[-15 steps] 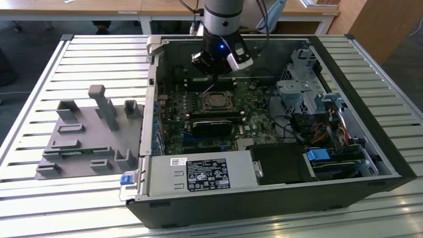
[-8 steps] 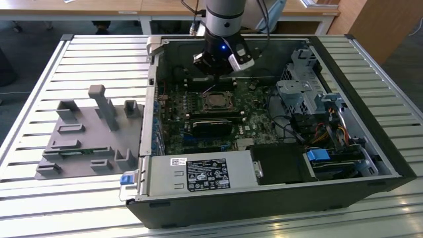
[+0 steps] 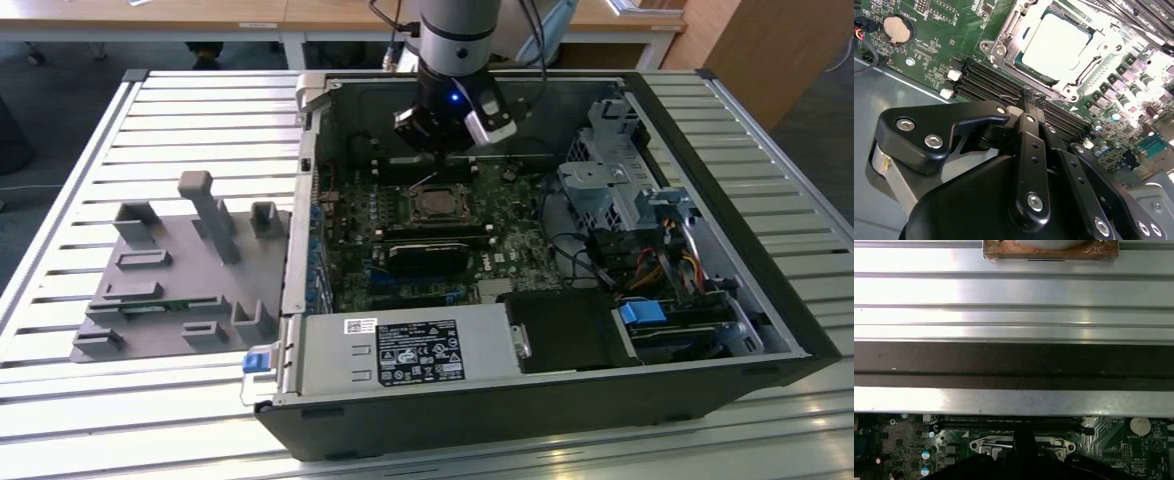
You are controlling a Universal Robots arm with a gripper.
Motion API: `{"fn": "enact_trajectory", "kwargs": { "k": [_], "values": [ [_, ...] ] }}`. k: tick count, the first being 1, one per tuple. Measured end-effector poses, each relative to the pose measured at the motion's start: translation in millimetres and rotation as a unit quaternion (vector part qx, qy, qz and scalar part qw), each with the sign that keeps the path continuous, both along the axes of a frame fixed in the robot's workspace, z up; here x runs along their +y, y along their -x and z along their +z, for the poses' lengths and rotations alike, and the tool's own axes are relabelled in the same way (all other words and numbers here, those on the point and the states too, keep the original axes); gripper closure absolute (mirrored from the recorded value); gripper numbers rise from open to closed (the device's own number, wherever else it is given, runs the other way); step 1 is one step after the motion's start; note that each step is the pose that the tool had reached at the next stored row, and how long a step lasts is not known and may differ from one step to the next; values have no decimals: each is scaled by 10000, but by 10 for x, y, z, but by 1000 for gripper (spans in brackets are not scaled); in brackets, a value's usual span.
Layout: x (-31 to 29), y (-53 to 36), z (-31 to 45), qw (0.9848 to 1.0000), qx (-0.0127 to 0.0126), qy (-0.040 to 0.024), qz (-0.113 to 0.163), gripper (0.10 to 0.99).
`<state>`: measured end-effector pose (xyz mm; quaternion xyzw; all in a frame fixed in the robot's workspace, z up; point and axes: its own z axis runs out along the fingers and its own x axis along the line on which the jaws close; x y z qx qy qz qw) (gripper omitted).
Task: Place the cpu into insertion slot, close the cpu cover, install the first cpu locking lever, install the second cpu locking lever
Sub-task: 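Install the first cpu locking lever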
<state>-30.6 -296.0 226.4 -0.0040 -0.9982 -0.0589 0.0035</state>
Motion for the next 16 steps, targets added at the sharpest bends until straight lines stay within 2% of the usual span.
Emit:
{"fn": "enact_trajectory", "kwargs": {
  "k": [16],
  "values": [
    [14, -82, -80, 10000, 0, 0, 1, 973]
  ]
}}
